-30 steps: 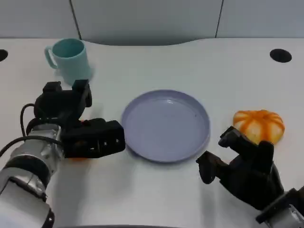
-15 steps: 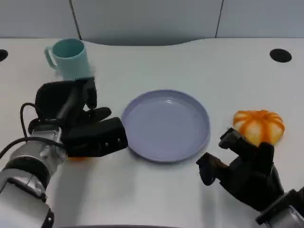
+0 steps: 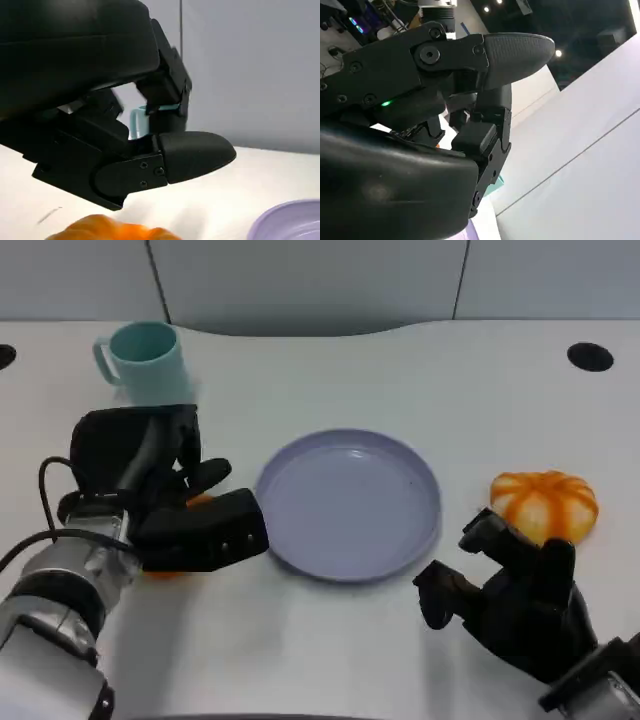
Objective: Grasp the bread from the table and place it into the plate.
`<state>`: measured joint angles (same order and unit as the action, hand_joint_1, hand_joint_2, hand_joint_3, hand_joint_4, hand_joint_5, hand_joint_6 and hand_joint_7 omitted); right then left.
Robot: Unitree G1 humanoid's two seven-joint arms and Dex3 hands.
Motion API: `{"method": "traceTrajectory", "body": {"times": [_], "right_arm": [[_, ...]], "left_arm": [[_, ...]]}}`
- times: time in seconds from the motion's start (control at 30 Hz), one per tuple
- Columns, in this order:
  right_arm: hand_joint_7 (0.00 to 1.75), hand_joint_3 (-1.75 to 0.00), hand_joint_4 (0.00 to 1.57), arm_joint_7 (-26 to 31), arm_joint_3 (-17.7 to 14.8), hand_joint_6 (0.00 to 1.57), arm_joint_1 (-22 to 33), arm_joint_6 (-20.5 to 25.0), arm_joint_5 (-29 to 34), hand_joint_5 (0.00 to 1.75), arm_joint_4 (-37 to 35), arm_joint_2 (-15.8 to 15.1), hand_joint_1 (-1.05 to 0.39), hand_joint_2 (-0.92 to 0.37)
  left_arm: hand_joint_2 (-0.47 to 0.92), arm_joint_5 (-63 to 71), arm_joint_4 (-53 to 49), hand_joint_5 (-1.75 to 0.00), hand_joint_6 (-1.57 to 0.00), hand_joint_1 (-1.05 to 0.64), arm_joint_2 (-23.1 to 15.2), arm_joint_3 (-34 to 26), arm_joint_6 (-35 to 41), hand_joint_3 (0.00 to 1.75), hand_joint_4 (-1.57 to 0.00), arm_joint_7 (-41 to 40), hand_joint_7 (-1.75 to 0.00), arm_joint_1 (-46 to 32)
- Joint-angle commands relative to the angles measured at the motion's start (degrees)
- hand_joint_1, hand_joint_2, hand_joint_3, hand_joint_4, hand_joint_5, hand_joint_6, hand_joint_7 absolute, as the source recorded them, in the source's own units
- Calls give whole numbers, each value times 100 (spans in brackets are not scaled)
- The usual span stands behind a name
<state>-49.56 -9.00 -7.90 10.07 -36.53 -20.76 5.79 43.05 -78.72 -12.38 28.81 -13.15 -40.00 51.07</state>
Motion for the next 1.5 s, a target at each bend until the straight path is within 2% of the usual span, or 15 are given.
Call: {"method": "traceTrajectory", "body": {"times": [0.03, 0.13, 0.43, 0.67, 0.77, 1.17, 1.4, 1.5], "right_arm": [[101, -38, 88, -34, -21, 78, 15, 20, -40, 143, 66, -69, -77, -92], [100, -38, 87, -14, -28, 78, 38, 11, -57, 143, 85, -33, -76, -92], [101, -38, 89, 90, 5, 80, 79, 36, -17, 143, 164, -28, -76, -92], [99, -35, 89, 38, -1, 81, 26, -7, -37, 142, 84, 1, -78, -92], [98, -34, 90, 23, 1, 81, -1, 148, -98, 141, 111, -29, -78, -92], [94, -36, 92, 37, 41, 83, 204, 95, -48, 139, 354, -56, -77, -92], [97, -32, 92, 113, 71, 83, 344, 357, -104, 143, 621, -154, -78, -92], [98, -33, 90, 143, 67, 81, 488, 323, -111, 147, 786, -118, -78, -92]], "left_arm": [[92, 11, -17, -6, -1, -105, -2, 34, 186, 94, -1, 114, -4, -10], [92, 18, -10, -1, 0, -105, -6, 64, 180, 94, 0, 114, 0, -16], [92, 6, -15, 0, 0, -105, -16, 87, 193, 93, 0, 230, 0, -25], [92, -20, -40, 0, 0, -105, 37, 88, 294, 94, 0, 821, 0, -28], [92, -30, -61, 0, 0, -105, 119, 73, 366, 93, 0, 942, 0, -111], [92, 22, -135, 0, 0, -105, 318, 96, 730, 91, 0, 1243, 0, -325], [92, -52, -147, 0, 0, -105, 385, 1, 842, 84, 0, 1488, 0, -366], [92, -14, -157, 0, 0, -105, 417, 25, 907, 83, 0, 1486, 0, -403]]}}
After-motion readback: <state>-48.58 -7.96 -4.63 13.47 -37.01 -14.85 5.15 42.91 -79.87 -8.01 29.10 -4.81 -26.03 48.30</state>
